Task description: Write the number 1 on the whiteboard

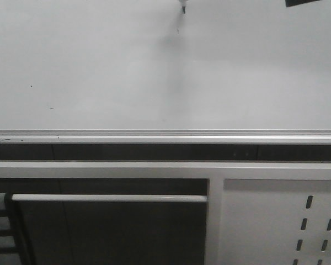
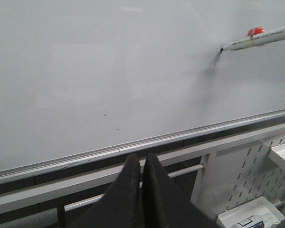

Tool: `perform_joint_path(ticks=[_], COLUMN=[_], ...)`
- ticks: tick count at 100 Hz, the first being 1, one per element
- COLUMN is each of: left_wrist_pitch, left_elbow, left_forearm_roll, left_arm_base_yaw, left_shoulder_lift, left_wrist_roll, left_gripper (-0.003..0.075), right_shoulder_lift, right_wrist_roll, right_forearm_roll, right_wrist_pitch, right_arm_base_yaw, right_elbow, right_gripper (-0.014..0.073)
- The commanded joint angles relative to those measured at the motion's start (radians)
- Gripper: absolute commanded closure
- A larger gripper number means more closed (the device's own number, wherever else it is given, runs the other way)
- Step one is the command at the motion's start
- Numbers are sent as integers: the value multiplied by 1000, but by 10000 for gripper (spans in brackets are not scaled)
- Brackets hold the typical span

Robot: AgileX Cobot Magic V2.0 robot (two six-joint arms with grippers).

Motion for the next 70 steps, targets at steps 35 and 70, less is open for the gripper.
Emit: perform_joint_path(ticks=[35,70], left_wrist_pitch=[-81,-73], left_elbow=[-25,-25], left_forearm_roll=[-4,-6], left_arm_base_yaw=[-7,-7], left_shoulder_lift=[12,12], left_wrist_roll=[-1,-1], left_gripper=[738,738], right_shoulder_lift=[-11,45], right_wrist_roll=[-7,-7], right_forearm_roll=[59,89], right_wrist_pitch=[-8,-2], right_arm_base_yaw=[-1,-1], right_elbow=[-38,-38], right_gripper=[665,665])
